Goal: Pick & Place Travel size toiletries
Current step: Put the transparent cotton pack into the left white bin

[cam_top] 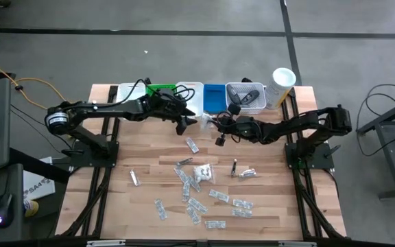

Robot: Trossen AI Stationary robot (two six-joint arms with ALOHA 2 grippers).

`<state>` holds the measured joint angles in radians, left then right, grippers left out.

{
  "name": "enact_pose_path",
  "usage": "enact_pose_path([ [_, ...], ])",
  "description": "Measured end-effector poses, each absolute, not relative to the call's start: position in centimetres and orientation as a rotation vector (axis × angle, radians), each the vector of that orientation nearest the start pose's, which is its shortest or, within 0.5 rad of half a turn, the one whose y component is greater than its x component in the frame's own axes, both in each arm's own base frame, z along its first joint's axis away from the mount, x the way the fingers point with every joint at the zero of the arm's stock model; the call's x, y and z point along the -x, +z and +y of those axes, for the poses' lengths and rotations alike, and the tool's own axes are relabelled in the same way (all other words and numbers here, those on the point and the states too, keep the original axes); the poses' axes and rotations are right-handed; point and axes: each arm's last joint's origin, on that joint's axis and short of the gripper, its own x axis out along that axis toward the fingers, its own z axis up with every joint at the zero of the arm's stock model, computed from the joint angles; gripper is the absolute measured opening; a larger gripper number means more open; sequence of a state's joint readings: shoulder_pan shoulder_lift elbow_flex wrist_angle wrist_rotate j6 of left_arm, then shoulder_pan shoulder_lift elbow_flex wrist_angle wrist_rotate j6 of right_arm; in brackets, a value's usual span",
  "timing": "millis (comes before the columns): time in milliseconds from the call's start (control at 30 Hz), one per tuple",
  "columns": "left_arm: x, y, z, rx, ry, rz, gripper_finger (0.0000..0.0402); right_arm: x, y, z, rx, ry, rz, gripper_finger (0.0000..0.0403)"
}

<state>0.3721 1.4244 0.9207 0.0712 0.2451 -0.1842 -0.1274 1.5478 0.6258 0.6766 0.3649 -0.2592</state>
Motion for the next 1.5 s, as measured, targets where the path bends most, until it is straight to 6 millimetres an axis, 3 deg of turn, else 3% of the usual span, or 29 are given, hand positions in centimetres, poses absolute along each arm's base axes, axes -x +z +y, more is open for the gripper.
enact_pose_path([
  [367, -31.5, 25.4, 9.7, 0.3, 0.143, 0.312, 0.0285, -29.9, 19.0, -5.0, 0.287, -0.466, 0.264, 0.0004],
  [833, -33.5, 23.1, 10.1, 0.403, 0.178, 0.299, 0.0287, -30.0, 19.1, -4.5, 0.273, -0.416, 0.247, 0.0004],
  [1033, -33.5, 23.0, 10.1, 0.421, 0.192, 0.3, 0.0233, -30.1, 19.1, -4.2, 0.278, -0.41, 0.245, 0.0004],
  [1333, -33.4, 22.8, 10.0, 0.424, 0.182, 0.325, 0.0055, -30.0, 19.0, -4.2, 0.283, -0.407, 0.262, 0.0018],
  [1500, -33.4, 22.8, 10.0, 0.399, 0.18, 0.334, 0.0046, -30.0, 18.9, -4.2, 0.268, -0.411, 0.269, 0.0048],
])
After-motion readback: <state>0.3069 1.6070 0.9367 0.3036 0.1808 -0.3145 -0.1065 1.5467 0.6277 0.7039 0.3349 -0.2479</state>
